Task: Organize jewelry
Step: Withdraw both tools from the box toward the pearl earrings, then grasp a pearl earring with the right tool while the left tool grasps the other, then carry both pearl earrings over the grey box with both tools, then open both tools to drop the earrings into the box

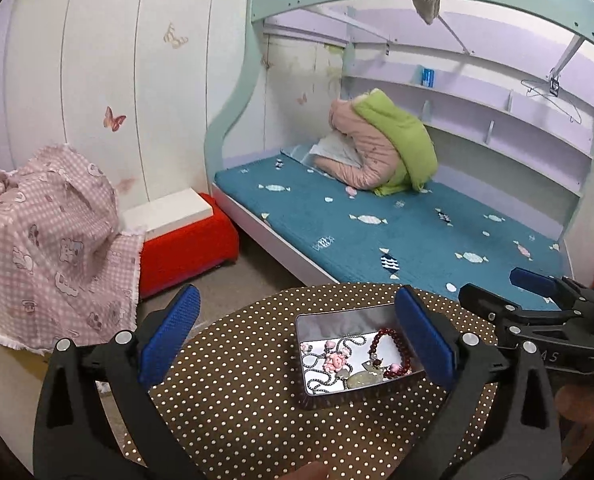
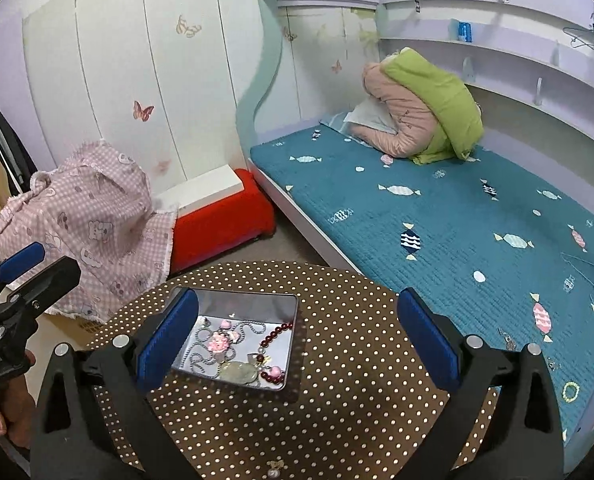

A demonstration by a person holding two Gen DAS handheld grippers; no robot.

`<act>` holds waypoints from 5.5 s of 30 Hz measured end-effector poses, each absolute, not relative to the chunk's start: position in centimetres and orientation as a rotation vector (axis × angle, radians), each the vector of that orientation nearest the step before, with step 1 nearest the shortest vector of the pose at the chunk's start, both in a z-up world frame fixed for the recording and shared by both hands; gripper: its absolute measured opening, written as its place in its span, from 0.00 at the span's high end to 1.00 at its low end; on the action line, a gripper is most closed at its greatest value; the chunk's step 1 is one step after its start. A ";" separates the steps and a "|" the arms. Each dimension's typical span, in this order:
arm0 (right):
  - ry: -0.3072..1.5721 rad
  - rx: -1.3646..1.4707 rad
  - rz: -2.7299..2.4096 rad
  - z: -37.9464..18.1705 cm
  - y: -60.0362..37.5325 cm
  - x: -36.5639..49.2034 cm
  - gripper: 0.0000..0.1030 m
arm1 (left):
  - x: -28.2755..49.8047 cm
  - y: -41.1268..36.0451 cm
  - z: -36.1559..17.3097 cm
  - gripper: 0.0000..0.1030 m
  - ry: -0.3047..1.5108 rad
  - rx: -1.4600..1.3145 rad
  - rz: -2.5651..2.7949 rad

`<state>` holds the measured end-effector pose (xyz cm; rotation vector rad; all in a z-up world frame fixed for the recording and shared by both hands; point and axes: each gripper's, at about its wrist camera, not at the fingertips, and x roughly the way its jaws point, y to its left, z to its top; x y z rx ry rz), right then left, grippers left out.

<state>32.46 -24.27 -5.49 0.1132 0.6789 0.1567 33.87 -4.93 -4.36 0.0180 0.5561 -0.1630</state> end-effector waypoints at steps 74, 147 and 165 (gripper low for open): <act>0.948 -0.103 0.299 -18.8 -19.3 19.9 0.86 | 22.8 -2.0 -13.5 0.05 0.708 0.023 -0.129; 0.561 -0.136 0.335 -2.7 -20.5 28.4 0.88 | 33.1 -3.4 -3.7 0.89 0.560 0.031 -0.330; 0.742 -0.097 0.385 -7.2 -19.0 36.2 0.88 | 41.7 -7.6 -7.6 0.89 0.751 0.018 -0.396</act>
